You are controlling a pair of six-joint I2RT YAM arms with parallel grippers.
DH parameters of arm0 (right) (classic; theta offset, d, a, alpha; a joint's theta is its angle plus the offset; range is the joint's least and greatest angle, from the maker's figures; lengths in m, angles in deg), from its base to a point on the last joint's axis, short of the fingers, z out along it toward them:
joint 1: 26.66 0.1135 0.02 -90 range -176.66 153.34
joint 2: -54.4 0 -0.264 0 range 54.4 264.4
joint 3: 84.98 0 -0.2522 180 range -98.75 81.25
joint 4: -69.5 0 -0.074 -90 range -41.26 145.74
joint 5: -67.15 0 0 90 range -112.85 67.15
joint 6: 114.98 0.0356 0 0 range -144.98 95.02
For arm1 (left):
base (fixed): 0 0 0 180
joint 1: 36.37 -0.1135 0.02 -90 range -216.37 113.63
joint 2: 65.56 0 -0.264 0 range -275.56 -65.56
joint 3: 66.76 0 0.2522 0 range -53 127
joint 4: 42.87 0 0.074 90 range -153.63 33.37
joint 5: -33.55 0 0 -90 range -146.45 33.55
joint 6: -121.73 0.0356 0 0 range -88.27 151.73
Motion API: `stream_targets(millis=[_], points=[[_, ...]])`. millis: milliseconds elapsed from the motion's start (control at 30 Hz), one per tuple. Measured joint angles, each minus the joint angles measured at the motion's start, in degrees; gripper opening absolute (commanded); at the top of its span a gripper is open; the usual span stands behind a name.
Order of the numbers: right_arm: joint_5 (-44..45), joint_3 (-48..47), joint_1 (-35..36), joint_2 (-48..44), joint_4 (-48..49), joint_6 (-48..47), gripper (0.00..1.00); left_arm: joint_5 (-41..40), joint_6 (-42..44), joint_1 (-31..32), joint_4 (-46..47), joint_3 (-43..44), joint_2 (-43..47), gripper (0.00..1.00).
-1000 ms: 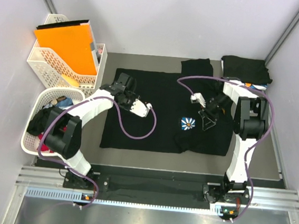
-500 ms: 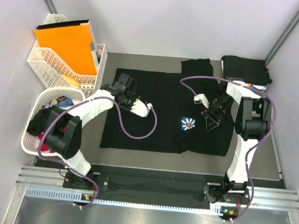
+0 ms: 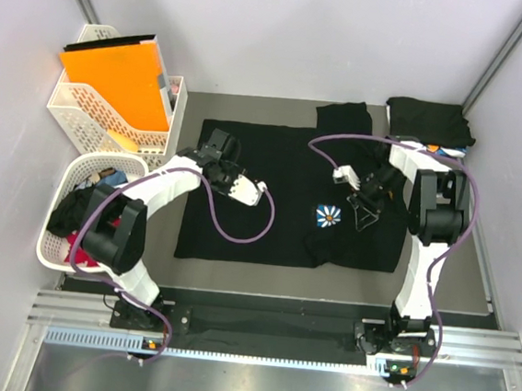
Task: Fold and stack the t-shirts
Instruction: Grap the side of the flattened tshirt closest away from the robot with both arms
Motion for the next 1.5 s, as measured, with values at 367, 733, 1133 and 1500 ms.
stream_targets(millis=[367, 733, 1133, 1500], points=[[2.1, 0.1, 1.6, -0.8, 0.0, 0.6, 0.49, 2.3, -6.3, 0.2, 1.9, 3.5, -8.2, 0.41], [3.8, 2.7, 1.6, -3.6, 0.2, 1.6, 0.50, 3.7, -11.7, 0.2, 3.2, 4.9, -12.3, 0.41], [4.2, 3.1, 1.2, -1.7, -0.7, 1.9, 0.49, 3.6, -12.0, 0.2, 3.9, 4.1, -13.5, 0.41], [0.4, -6.2, 1.6, 3.0, -0.5, 4.0, 0.49, 3.4, -11.0, 0.3, 4.5, 3.3, -13.4, 0.41]])
